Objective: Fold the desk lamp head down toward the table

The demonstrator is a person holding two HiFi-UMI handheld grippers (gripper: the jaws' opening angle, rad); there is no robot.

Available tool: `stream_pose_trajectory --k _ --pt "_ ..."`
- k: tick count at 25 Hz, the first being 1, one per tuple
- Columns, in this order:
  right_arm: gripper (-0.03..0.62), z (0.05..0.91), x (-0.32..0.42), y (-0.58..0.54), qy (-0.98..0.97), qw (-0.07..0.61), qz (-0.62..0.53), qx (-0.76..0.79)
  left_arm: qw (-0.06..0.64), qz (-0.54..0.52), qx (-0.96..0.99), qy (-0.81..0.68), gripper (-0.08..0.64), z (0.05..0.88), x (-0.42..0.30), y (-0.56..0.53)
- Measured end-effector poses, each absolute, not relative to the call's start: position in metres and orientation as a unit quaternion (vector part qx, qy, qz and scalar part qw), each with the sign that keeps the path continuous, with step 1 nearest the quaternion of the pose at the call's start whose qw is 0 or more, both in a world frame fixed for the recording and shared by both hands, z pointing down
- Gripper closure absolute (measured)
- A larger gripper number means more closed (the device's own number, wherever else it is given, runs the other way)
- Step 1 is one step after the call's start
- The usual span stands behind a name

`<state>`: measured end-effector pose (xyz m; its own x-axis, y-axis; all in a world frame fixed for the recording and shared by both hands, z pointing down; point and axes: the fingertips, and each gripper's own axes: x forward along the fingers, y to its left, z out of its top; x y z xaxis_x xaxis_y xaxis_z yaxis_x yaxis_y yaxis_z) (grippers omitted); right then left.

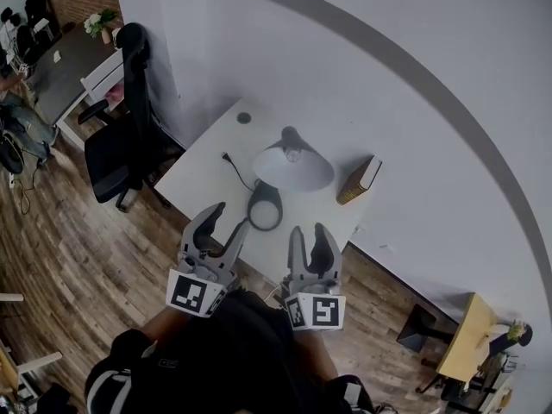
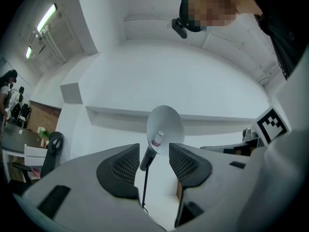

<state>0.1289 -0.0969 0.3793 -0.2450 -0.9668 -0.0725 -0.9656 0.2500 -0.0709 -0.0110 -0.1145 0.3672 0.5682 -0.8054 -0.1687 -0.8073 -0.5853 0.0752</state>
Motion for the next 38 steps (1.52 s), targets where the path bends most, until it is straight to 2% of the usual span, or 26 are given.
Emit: stream_pose_trajectory --k 15,32,38 --pt "0.422 0.346 0.140 -0.147 0.761 0.074 0.016 -0.644 0.015 0.122 -0.902 0.413 0.354 0.327 -0.001 -0.169" --pt "0.431 0.348 0.145 -0.171 0.757 0.073 0.021 -0.649 0.020 0.120 -0.907 0.404 0.353 0.330 0.022 -0.198" --pt "0.451 0.349 0.143 -0.176 0.766 0.065 0.022 -0.640 0.015 0.107 -0.904 0.413 0.390 0.336 0.025 -0.206"
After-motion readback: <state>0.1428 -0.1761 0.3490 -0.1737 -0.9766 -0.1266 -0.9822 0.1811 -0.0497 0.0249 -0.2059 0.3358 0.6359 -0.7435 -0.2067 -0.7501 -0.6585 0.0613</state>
